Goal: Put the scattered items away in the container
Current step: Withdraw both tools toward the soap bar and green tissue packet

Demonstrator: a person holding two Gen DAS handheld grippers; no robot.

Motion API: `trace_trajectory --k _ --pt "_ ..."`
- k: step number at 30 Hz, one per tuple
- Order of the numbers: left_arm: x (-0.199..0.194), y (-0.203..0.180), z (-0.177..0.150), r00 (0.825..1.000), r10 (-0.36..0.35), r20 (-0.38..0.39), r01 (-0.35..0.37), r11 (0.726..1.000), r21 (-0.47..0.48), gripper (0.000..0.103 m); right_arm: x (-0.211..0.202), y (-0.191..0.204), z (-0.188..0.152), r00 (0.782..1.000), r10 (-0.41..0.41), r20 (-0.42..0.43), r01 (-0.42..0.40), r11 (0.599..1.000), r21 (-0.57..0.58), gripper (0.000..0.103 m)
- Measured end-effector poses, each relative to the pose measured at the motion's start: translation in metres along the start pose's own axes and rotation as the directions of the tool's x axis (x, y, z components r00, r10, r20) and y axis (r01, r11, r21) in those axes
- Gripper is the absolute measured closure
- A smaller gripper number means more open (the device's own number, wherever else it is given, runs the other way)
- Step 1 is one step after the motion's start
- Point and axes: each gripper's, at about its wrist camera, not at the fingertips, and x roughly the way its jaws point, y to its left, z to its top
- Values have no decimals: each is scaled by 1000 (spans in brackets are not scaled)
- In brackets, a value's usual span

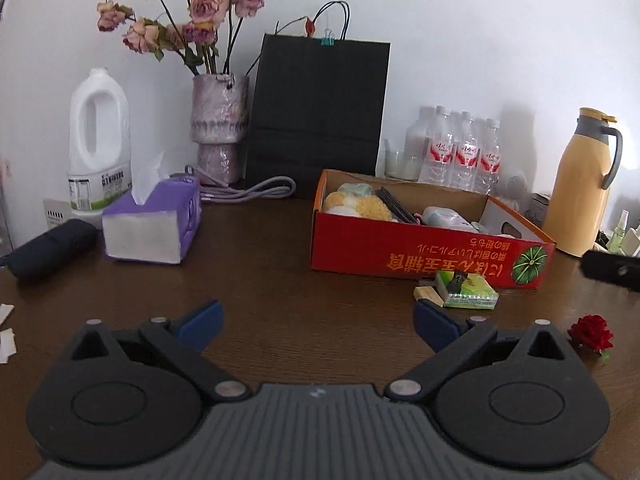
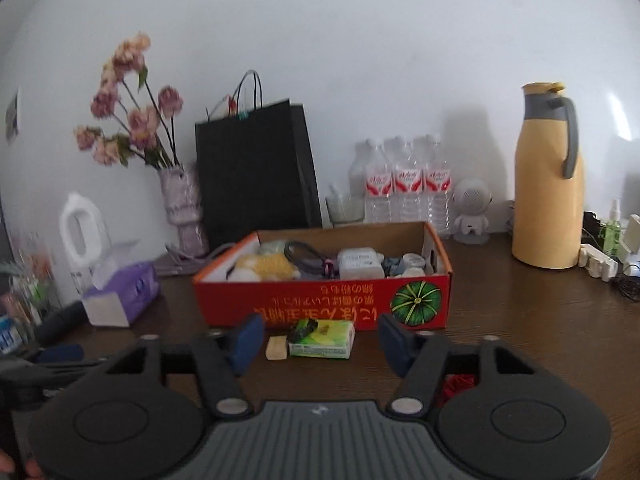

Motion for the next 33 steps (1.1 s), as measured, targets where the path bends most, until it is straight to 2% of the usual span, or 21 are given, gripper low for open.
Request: trace_trajectory --k 3,5,8,10,12,13,14,15,17,20,22,24,27,29,33 --pt "5 -6 6 1000 3 21 -4 999 40 0 46 1 6 997 34 -67 -33 999 16 56" --pt "11 -11 6 1000 -1 5 1 998 68 0 78 5 13 993 58 -103 -56 998 24 57" --pt "18 -14 7 1000 -4 2 3 995 102 0 118 17 17 983 22 -184 -27 999 -21 59" --pt "26 -15 8 1000 -3 -6 4 994 109 0 138 22 15 975 -14 -221 4 999 -45 66" --pt "34 -16 8 1000 -6 -25 9 993 118 0 151 22 12 972 -16 -234 4 999 -54 69" --pt "39 -18 8 999 -9 -35 14 992 124 0 155 22 9 970 -24 -240 10 998 -62 73" --pt "44 -20 8 999 -16 -45 21 991 129 0 158 23 7 969 -30 -247 11 997 -77 79" --pt "49 -22 8 998 -26 -55 33 991 133 0 161 21 5 967 -25 -252 4 996 -87 88" --pt "63 -29 10 995 -60 -84 71 988 137 0 159 17 2 969 -5 -249 -20 995 -100 88" --pt "87 -46 16 986 -116 -123 134 980 150 0 150 7 6 973 25 -228 -47 995 -92 96" --pt "101 -57 18 980 -144 -135 165 973 159 3 140 -6 11 982 14 -191 -28 997 -69 97" --pt "116 -66 19 972 -151 -178 180 971 157 15 130 -22 14 988 15 -152 -18 1000 -19 97" --pt "133 -70 18 955 -169 -245 203 972 122 24 115 -40 13 994 47 -100 -45 999 24 97" --pt "140 -72 17 949 -164 -268 200 974 111 30 112 -46 11 994 61 -92 -59 998 26 97" --pt "144 -80 16 947 -161 -277 202 971 127 31 110 -51 11 992 77 -95 -72 996 55 97"
